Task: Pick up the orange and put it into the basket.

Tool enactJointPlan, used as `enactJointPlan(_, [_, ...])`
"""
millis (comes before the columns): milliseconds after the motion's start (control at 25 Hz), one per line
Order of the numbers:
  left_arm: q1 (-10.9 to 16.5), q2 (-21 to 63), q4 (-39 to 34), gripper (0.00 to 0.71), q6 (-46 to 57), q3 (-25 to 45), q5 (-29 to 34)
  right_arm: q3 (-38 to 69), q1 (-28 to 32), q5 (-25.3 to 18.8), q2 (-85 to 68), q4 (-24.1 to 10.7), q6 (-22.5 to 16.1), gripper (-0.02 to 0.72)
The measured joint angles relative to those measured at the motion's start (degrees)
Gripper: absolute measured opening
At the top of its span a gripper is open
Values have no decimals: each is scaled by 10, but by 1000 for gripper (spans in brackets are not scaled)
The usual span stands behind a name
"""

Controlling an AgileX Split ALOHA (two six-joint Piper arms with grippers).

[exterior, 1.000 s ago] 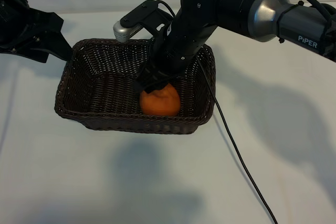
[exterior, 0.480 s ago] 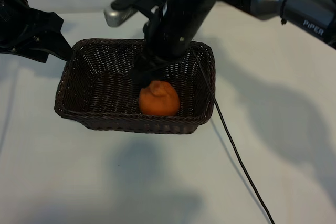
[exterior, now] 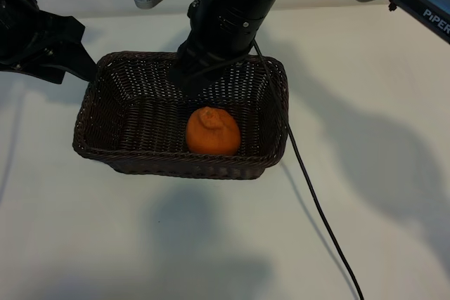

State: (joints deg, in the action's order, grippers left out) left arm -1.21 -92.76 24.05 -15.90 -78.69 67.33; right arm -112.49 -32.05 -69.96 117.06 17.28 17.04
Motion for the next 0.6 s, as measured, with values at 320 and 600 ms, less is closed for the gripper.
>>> enactJointPlan(320, [0,0,0,559,0,0,0,2,0,-2,-20,-49,-29,286])
enactJointPlan(600, [0,0,0,559,0,0,0,71,1,0,-77,-149,-62,264])
